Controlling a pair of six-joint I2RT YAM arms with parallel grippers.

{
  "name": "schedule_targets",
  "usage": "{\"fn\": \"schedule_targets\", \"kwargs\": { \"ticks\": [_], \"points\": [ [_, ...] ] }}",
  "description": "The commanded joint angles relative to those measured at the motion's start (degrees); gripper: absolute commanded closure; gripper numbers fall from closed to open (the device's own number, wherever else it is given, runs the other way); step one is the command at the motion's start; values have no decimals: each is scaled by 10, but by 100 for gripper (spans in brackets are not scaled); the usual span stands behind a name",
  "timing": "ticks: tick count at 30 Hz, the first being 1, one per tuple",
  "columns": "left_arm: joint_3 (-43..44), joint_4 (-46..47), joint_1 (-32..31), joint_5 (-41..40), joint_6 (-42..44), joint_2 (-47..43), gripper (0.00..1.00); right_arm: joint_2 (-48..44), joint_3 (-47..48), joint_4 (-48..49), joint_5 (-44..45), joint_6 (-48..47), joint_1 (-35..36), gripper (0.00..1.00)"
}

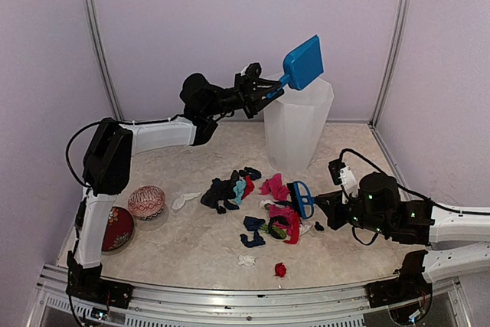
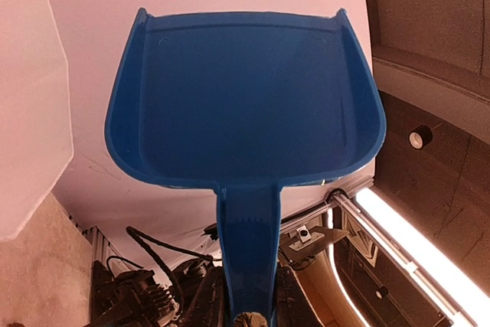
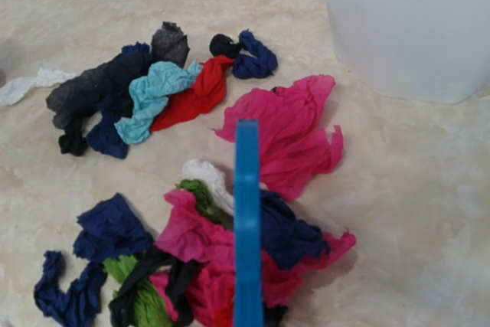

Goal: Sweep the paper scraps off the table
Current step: Dump the paper scraps in the dustpan into the trash bin, then sweep the paper scraps at the center of the board.

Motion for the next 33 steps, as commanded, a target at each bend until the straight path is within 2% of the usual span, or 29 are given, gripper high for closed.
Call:
{"fn": "schedule_targets", "kwargs": {
  "ticks": [1,6,12,21,29,33],
  "points": [
    [6,-5,0,6,24,-12,100,-11,-3,8,-2,3,-5,100],
    [-14,-65,8,16,86,-48,100,-16,3,5,-1,-1,-5,100],
    [-47,-169,21,28,200,-106,100,-18,9,1,4,-9,-5,100],
    [-78,-445,36,-6,445,-208,100,-23,20,7,-5,-43,-5,100],
    [-93,-712,38,-156,678,-311,100,-18,30,50,-54,-49,-4,100],
    [-135,-802,37,-260,739,-378,100,4,55,60,-83,-36,-3,100]
  ]
}}
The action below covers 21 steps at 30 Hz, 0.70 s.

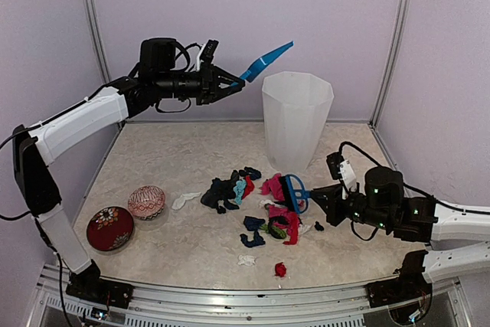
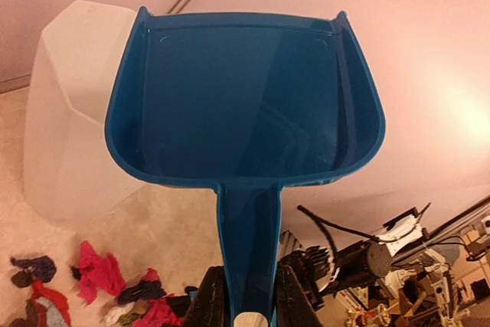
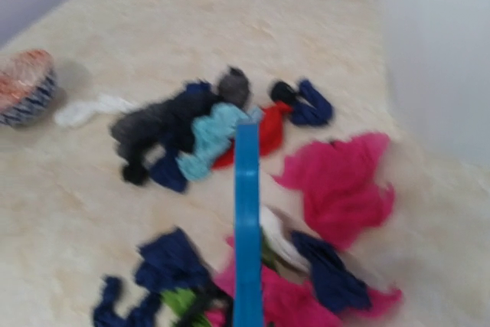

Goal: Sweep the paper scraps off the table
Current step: Sweep the paper scraps at the center of the board.

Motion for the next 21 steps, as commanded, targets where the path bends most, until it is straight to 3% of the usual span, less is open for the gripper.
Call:
{"fn": "schedule_targets", "kwargs": {
  "ticks": [1,14,21],
  "points": [
    [-47,-156,2,-151,129,-82,100,22,45,40,-43,12,-1,100],
    [-197,-283,1,-510,203,-339,100,178,149,122,-88,91,20,100],
    [-287,-271,1,-616,219,-437,100,314,223,176,-108,187,28,100]
  ]
}}
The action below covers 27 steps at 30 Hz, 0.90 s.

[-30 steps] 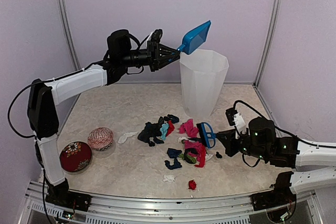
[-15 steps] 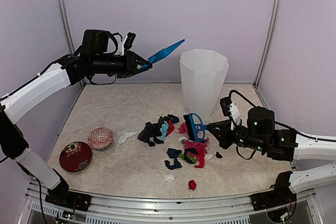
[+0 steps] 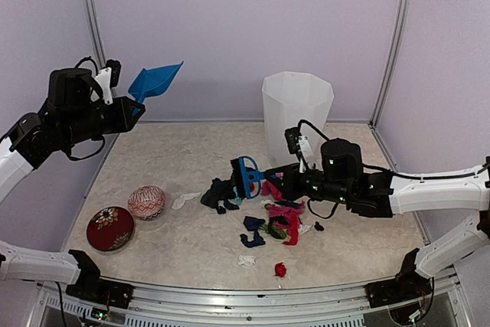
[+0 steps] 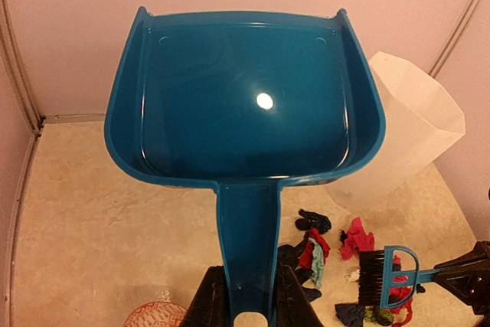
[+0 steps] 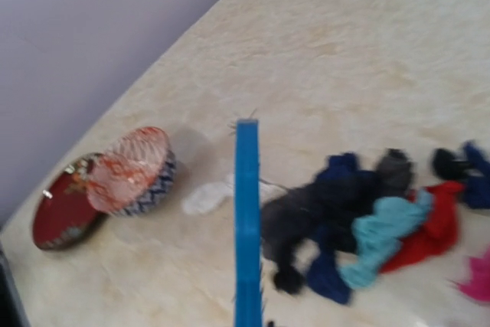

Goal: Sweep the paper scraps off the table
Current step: Sweep the paper scraps at the center of the board.

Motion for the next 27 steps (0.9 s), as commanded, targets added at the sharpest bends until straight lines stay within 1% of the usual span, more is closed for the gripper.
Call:
{"fn": "schedule_targets", "kwargs": {
  "ticks": [1,5,9,15,22,27],
  "points": [
    [-53,3,1,-110,25,-43,100,80,56,61,-23,83,9,100],
    [-96,24,1,-152,32,-73,100,163,107,98,-43,147,13,100],
    [-138,63,1,-166,41,-95,100,255,170,121,-60,204,17,100],
    [-164,81,2,-153,47,-104,100,367,251,139,-75,292,24,100],
    [-188,85,2,-129,48,-125,100,485,357,147,-99,361,31,100],
    [-196,86,2,-121,50,-131,100,555,413,150,-113,400,31,100]
  ]
}}
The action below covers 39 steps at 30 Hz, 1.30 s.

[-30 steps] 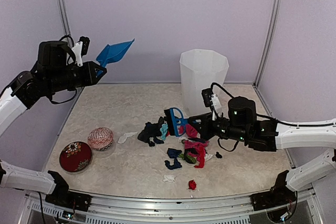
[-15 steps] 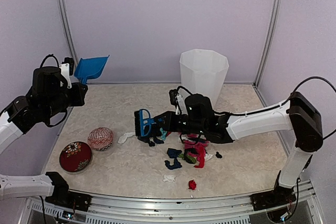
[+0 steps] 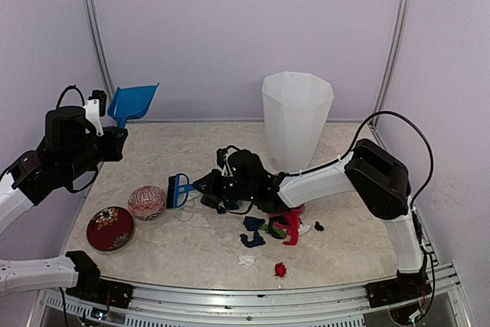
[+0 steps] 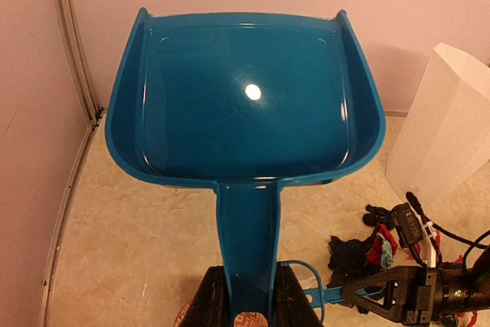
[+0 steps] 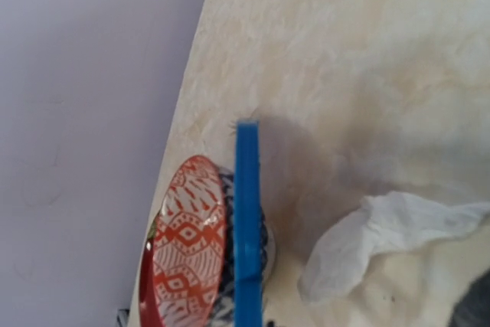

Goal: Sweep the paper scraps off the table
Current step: Sweep the paper scraps at the center of the board.

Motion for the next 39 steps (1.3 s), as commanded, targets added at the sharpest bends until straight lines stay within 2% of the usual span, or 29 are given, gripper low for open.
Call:
{"fn": "schedule_targets", "kwargs": {
  "ticks": [1,4,8,18,30,35,39],
  "points": [
    [-10,18,2,11,11,-8,100,50,47,18,-18,51,5,100],
    [-11,18,2,15,12,-10,100,61,51,8,-12,55,5,100],
    [-13,21,2,21,13,-15,100,39,8,8,11,56,-4,100],
    [-15,20,2,25,15,-10,100,-84,-217,67,45,90,-45,100],
    [-16,17,2,16,15,5,100,-234,-415,80,55,124,-55,100],
    [-16,16,1,12,15,13,100,-317,-454,47,42,92,-54,100],
    [-16,14,2,12,16,20,100,-386,-450,-4,34,45,-53,100]
  ]
}}
